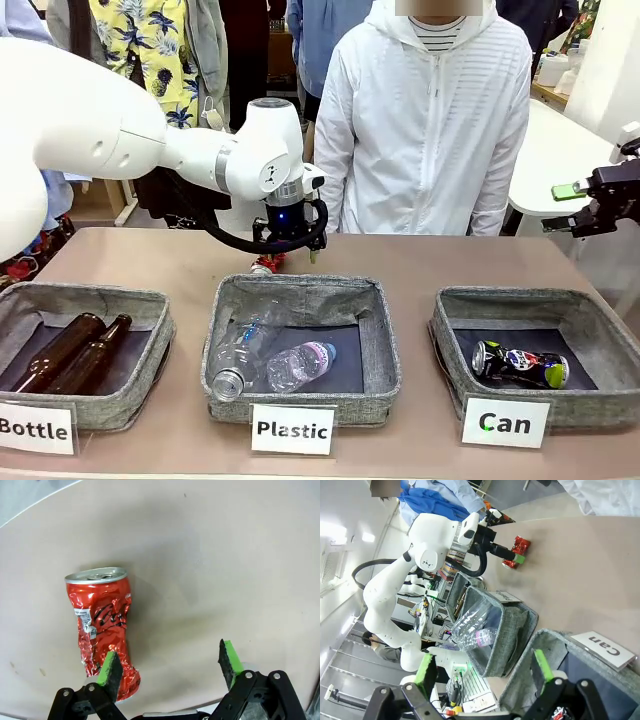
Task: Sort the can waste into the basket.
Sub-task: Pick up the can waste from the table and place it in the right Fabric basket.
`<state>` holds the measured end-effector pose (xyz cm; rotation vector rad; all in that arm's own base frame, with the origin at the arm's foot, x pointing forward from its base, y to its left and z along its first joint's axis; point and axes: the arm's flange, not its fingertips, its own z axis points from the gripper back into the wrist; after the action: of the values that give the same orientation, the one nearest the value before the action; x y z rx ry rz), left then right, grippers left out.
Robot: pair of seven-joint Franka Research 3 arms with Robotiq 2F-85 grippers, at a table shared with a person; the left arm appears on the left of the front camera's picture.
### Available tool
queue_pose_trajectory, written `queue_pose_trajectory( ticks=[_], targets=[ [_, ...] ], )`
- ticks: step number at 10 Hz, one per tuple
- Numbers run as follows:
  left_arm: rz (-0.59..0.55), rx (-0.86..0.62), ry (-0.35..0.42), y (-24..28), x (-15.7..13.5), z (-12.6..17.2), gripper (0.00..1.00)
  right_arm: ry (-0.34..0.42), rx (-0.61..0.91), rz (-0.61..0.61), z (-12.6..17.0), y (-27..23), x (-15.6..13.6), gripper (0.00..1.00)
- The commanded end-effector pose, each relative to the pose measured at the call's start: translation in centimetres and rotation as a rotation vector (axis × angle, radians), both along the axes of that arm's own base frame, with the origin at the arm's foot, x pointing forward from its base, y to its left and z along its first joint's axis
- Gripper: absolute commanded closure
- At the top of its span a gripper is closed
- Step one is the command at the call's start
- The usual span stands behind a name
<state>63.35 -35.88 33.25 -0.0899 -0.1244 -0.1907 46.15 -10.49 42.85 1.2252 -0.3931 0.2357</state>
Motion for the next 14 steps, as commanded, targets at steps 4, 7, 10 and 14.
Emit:
queue_pose_trajectory(
  ticks=[4,7,10,14],
  targets=[
    [0.015,0.042,0.017,0.6,2.1,-0.8,0.00,-0.019,0.001,0.011,0.2,-0.2,0.0,0.00],
    [-0.013,0.021,0.020,1.4,1.6,0.2,0.00,-0.019,0.001,0.011,0.2,-0.2,0.0,0.00],
    [-0.026,0.097,-0.004,2.1,0.6,2.2,0.00,-0.019,0.001,0.011,0.2,-0.2,0.0,0.00],
    [-0.031,0.076,-0.010,3.6,0.5,3.8,0.00,-0.019,0.001,0.011,0.2,-0.2,0.0,0.00]
  ],
)
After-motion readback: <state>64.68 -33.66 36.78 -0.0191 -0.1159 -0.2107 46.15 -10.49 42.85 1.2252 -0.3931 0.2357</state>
